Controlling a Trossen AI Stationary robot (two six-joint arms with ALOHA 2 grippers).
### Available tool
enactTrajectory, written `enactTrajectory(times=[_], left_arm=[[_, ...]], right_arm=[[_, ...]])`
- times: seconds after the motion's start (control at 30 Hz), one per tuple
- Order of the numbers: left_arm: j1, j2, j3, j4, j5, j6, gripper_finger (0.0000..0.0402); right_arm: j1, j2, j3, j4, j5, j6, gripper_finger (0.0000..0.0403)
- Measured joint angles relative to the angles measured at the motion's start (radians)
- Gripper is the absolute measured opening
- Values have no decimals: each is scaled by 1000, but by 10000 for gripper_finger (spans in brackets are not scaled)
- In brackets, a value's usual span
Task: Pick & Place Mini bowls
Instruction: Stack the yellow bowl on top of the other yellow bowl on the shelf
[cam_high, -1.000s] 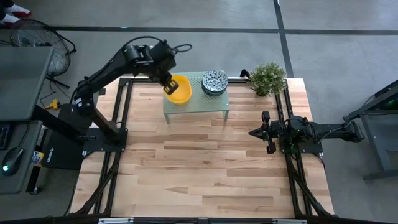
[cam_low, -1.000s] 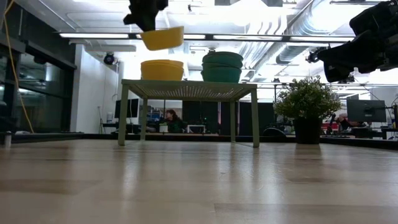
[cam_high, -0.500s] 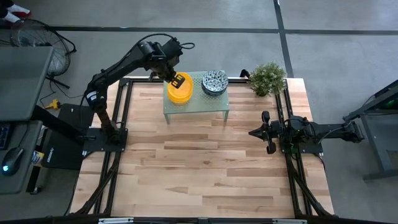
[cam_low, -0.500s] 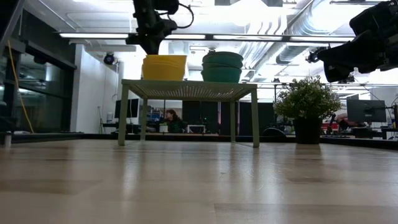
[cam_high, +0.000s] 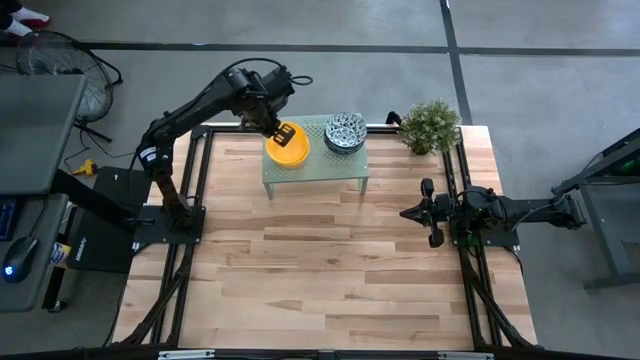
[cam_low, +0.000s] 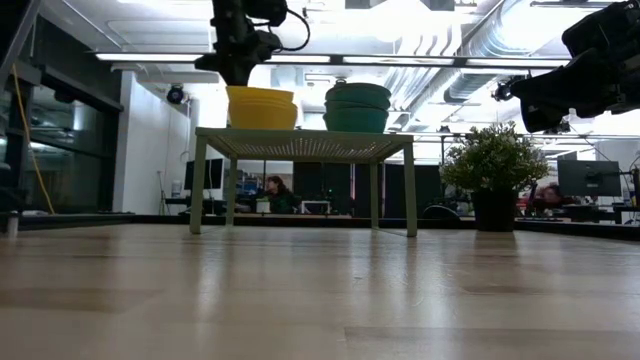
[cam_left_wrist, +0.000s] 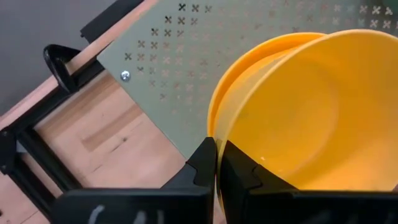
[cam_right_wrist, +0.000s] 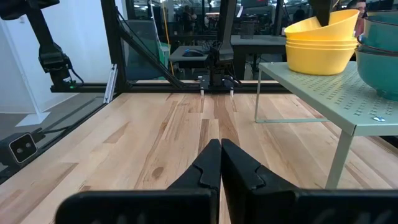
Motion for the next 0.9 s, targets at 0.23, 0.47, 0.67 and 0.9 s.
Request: enactTrajectory(times=[0.23, 0.47, 0.67, 0.9], left_arm=[[0, 0, 0, -10, 7, -5, 5], [2, 0, 0, 32, 49, 20, 7], [2, 0, 0, 46, 69, 23, 43], [2, 0, 0, 42, 85, 24, 99]], right_arm=[[0, 0, 0, 0, 0, 0, 0], [0, 0, 0, 0, 0, 0, 0], [0, 0, 0, 0, 0, 0, 0], [0, 0, 0, 0, 0, 0, 0]])
